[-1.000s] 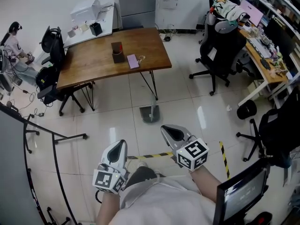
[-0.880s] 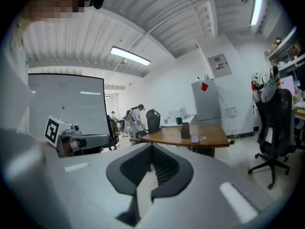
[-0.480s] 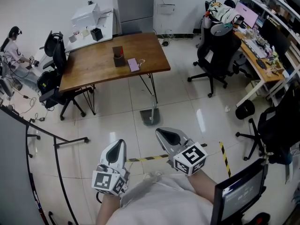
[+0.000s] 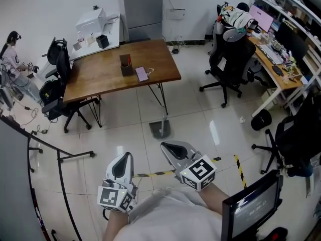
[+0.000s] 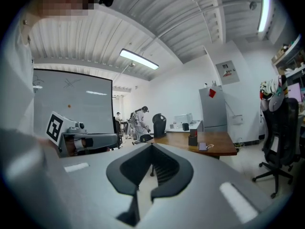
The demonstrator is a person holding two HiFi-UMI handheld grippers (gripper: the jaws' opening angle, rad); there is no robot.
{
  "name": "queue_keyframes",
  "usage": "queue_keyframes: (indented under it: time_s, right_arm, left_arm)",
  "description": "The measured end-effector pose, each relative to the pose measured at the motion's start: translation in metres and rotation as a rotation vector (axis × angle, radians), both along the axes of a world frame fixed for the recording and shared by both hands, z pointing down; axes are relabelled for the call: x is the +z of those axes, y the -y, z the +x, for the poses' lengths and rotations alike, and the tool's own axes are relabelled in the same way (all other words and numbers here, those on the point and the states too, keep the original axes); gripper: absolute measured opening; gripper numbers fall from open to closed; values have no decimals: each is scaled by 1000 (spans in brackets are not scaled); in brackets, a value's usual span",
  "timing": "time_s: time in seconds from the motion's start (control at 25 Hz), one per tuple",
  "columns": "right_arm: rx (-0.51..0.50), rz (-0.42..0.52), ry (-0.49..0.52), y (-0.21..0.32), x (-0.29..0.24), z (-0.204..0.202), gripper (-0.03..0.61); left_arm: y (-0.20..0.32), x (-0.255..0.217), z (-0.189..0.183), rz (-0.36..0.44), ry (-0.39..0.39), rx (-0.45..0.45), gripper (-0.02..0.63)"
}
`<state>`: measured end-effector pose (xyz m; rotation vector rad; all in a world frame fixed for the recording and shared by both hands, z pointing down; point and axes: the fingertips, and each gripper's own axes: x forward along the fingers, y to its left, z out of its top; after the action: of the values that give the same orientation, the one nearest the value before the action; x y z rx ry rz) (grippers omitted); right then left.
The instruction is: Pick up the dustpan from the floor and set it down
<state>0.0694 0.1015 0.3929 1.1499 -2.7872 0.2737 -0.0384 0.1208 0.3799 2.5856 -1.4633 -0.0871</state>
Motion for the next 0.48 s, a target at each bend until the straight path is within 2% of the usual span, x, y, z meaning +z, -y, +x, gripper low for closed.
queue_keyframes:
  time_s: [0.16, 0.48]
  right_arm:
    - [-9, -35, -5, 1, 3, -4, 2]
    - [-32, -18, -16, 9, -6, -7, 2]
  left_arm:
    - [1, 4, 3, 1, -3, 1, 14]
    - [9, -1, 12, 3, 13, 4, 15]
